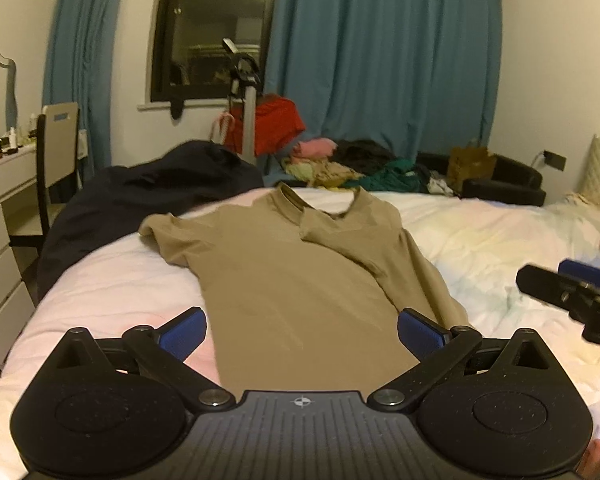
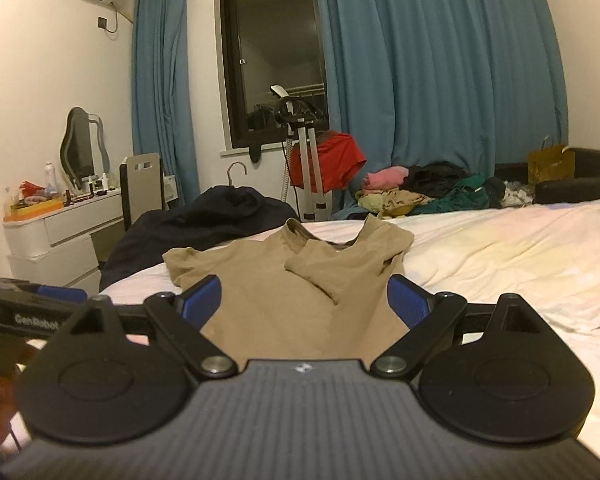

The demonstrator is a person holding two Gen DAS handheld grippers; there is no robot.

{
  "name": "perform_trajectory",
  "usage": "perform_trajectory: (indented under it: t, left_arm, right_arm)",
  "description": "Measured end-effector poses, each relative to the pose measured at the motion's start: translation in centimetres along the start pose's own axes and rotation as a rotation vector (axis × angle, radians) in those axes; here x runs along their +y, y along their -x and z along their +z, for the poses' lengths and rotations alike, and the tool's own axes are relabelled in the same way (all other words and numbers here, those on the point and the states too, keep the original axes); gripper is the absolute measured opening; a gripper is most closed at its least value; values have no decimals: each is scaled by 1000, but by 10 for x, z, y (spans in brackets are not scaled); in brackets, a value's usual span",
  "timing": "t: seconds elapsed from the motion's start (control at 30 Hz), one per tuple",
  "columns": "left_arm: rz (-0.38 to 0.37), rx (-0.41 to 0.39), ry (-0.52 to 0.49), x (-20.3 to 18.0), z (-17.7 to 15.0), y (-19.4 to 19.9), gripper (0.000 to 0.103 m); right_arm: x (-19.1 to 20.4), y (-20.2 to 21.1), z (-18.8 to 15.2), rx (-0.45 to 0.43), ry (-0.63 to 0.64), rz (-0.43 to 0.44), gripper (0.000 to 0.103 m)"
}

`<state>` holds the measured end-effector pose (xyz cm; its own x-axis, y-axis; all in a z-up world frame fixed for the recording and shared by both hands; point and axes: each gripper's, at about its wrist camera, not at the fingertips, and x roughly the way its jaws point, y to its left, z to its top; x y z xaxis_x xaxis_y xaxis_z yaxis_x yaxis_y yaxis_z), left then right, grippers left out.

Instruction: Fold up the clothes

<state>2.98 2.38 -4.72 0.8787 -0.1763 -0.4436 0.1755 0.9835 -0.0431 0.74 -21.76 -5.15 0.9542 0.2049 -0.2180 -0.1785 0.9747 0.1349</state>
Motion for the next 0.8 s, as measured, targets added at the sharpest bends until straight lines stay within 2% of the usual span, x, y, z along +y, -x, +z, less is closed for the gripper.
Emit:
perform_trajectory:
  t: [0.17,0.23,0.37,0.43,0.57,0.8]
  left_arm:
    - [24,-37,12,8,5,16,103]
    - [33,-61,23,16,10,25,103]
    - [88,-95,62,43,20,45,103]
    - [111,-100,97,63,24,53,103]
    - [149,-90,171,102,24,56,103]
    - [182,-107,309,157,6,31,103]
  right_arm:
    - [7,-5,-4,20,13,-21,91]
    - [11,-12,-8,51,5,-57,91]
    - [25,-40,-13,178,10,2,91]
    - [35,-59,-9,207,30,46,91]
    - [61,-130,8,255,23,175,91]
    - [145,-285,23,285,109,257,91]
